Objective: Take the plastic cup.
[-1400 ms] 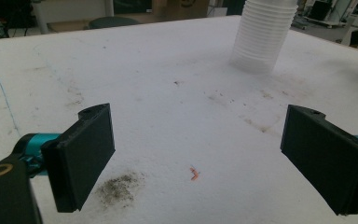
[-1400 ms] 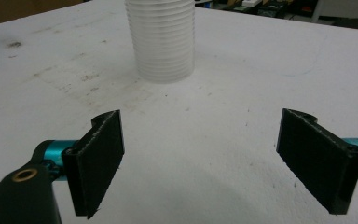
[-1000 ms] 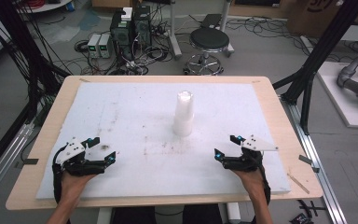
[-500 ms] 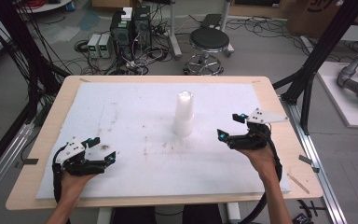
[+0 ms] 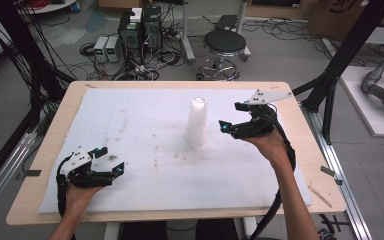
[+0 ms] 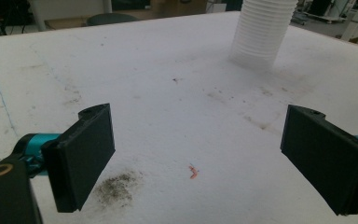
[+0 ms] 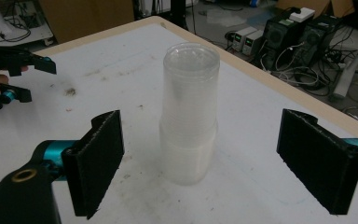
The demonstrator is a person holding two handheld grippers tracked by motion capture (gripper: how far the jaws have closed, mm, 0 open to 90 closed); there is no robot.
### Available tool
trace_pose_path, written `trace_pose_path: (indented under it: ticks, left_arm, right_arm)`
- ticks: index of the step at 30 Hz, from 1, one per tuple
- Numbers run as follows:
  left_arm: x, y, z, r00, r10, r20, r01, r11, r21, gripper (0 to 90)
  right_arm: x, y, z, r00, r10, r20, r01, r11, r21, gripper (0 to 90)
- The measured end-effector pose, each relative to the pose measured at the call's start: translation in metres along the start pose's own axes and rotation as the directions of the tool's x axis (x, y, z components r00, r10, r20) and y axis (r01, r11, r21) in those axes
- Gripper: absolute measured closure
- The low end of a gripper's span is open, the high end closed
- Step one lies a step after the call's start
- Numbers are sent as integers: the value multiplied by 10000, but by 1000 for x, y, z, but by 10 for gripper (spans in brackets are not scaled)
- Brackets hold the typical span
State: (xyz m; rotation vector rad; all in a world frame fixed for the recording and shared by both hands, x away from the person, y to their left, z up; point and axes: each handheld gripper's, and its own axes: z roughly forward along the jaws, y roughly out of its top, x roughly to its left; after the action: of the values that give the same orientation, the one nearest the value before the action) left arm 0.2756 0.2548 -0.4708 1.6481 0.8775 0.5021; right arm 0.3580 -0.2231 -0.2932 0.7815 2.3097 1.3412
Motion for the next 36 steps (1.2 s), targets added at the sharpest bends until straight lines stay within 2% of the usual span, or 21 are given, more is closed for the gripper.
trace_pose_path:
  ticks: [3, 11, 13, 16, 19, 21, 25, 29, 31, 32, 36]
  left_arm:
    - [0, 0, 1, 10000, -24, 12, 24, 10000, 40, 96]
    - [0, 0, 0, 10000, -44, 61, 44, 10000, 19, 96]
    - [0, 0, 1, 10000, -24, 53, 24, 10000, 41, 97]
    - [0, 0, 1, 10000, -13, 46, 13, 10000, 35, 96]
    - [0, 0, 1, 10000, -4, 72, 3, 10000, 87, 97]
    - [0, 0, 1, 9999, 14, 131, -15, 9999, 101, 96]
    - [0, 0, 1, 9999, 22, 106, -23, 9999, 120, 96]
    - [-1, 1, 1, 9999, 112, 91, -114, 9998, 158, 96]
    - [-2, 0, 2, 9998, 182, 36, -183, 9997, 137, 97]
    - [-2, 1, 2, 9997, 240, 36, -241, 9996, 158, 96]
    - [-2, 1, 2, 9998, 222, 16, -223, 9996, 171, 97]
  right_arm:
    - [-4, 8, 9, 10000, -42, -59, 44, 9996, 279, 148]
    - [-14, 28, 29, 9998, -100, -142, 106, 9989, 464, 148]
    - [-16, 34, 34, 9995, -165, -260, 177, 9987, 488, 148]
    - [-18, 44, 47, 9986, -262, -469, 301, 9961, 832, 148]
    - [-19, 48, 56, 9973, -242, -698, 294, 9967, 754, 148]
    - [-19, 49, 60, 9967, -272, -760, 334, 9961, 822, 148]
    - [-18, 48, 80, 9954, -269, -921, 393, 9900, 1351, 148]
    - [-17, 47, 91, 9942, -305, -1034, 458, 9877, 1497, 149]
    - [-16, 46, 98, 9943, -226, -1045, 403, 9845, 1708, 149]
    - [-14, 44, 104, 9938, -230, -1087, 442, 9794, 1972, 149]
    - [-13, 41, 112, 9929, -111, -1185, 359, 9771, 2097, 149]
